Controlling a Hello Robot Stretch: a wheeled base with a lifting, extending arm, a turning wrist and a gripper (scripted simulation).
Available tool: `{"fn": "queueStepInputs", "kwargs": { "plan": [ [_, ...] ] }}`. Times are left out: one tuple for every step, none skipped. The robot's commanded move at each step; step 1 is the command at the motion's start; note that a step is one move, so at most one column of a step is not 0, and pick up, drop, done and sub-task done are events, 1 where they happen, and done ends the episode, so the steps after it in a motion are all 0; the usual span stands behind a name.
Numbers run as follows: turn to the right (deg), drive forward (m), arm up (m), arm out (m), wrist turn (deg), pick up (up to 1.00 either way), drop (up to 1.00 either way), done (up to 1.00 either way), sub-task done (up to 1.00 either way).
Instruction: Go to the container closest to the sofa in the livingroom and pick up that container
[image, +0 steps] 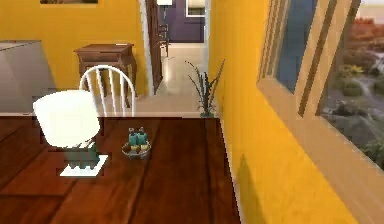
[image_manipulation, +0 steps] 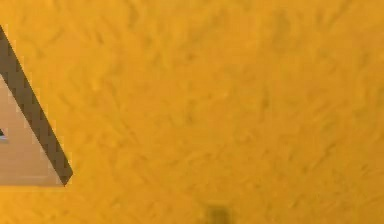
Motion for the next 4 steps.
{"fn": "queueStepInputs", "kwargs": {
  "plan": [
    [-45.0, 0.00, 0.00, 0.00, 0.0, 0.00, 0.00, 0.00, 0.00],
    [-42.0, 0.00, 0.00, 0.00, 0.0, 0.00, 0.00, 0.00, 0.00],
    [-9.0, 0.00, 0.00, 0.00, 0.0, 0.00, 0.00, 0.00, 0.00],
    [0.0, 0.00, 0.50, 0.00, 0.0, 0.00, 0.00, 0.00, 0.00]
  ]
}}
